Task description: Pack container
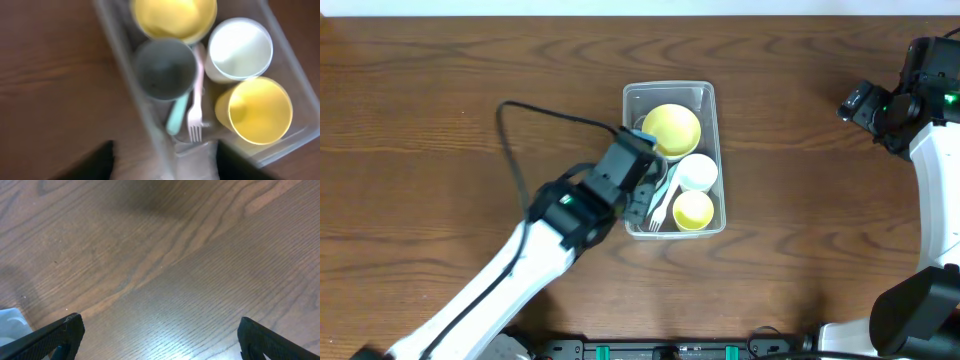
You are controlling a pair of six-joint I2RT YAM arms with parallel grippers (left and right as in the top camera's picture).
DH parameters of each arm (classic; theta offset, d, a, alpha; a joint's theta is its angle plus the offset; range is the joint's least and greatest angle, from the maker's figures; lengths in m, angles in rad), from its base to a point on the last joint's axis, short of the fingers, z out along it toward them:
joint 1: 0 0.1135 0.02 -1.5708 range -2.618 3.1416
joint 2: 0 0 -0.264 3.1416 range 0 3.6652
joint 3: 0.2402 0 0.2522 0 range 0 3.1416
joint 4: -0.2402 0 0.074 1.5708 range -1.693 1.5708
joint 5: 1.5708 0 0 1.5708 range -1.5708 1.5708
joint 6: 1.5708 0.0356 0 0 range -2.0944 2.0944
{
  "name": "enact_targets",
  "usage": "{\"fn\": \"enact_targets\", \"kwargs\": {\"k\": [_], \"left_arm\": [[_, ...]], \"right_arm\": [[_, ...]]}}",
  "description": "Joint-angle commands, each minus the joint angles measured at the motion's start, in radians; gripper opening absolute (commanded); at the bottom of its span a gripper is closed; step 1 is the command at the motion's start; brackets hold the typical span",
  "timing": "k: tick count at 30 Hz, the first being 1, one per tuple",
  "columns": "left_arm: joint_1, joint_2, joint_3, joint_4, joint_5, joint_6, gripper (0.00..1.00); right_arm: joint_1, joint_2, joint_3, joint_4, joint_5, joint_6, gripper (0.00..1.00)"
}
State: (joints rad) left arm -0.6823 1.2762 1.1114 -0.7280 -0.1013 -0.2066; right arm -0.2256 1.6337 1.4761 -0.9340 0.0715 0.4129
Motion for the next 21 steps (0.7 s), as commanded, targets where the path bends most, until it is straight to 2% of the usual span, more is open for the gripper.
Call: {"fn": "enact_targets", "kwargs": {"k": [1,6,14,21], "left_arm": [[0.005,-0.128,0.029,-0.024,-0.167,-0.004,0.98],[0.005,-0.322,0.029,-0.068,-0.304,-0.004,0.98],[0.005,-0.573,0.029,-0.222,-0.304,-0.004,0.98],[0.005,-0.660,0.029,-0.393,-0.311,0.003,0.98]], "right_arm": [[-0.002,0.005,0.000,-0.001,0.003,0.001,0.99],[-0.002,0.005,0.000,-0.001,0.003,0.001,0.99],[-0.002,0.005,0.000,-0.001,0.003,0.001,0.99],[-0.002,0.005,0.000,-0.001,0.003,0.001,0.99]]}}
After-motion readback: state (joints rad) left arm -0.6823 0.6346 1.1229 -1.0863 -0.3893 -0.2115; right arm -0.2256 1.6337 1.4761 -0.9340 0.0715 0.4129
